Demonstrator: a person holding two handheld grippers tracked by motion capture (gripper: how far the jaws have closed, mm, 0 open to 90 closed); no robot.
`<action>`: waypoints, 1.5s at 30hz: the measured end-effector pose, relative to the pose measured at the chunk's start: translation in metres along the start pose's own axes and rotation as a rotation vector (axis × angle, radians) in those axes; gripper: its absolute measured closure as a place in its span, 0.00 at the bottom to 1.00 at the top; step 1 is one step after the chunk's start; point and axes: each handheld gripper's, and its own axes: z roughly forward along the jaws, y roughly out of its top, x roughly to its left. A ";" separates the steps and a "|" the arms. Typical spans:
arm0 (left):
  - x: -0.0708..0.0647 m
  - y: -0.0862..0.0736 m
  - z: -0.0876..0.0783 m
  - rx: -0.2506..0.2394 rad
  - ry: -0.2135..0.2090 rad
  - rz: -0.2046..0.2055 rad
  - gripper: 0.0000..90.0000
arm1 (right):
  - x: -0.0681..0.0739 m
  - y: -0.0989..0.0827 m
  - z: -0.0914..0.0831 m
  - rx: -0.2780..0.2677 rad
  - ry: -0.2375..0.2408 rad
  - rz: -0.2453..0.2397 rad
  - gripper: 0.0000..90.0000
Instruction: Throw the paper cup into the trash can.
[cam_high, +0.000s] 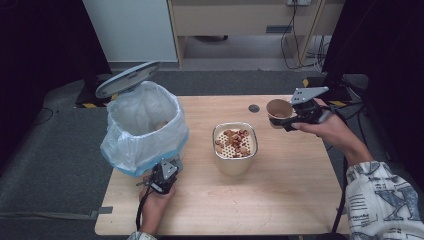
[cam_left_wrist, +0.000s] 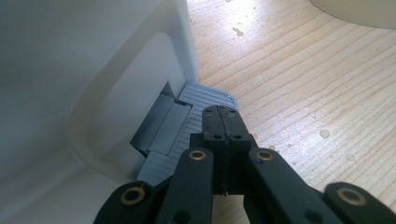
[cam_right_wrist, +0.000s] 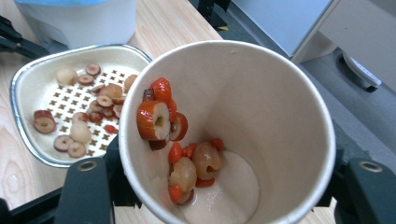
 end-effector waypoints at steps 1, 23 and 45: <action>0.000 0.000 0.000 0.000 0.001 0.002 0.99 | 0.001 0.001 0.000 -0.004 0.004 0.006 0.36; 0.000 0.000 0.000 0.004 -0.002 -0.001 0.99 | 0.003 0.033 0.009 -0.055 0.044 0.076 0.36; 0.000 0.001 0.001 0.003 -0.004 -0.002 0.99 | 0.018 0.072 0.018 -0.079 0.082 0.118 0.36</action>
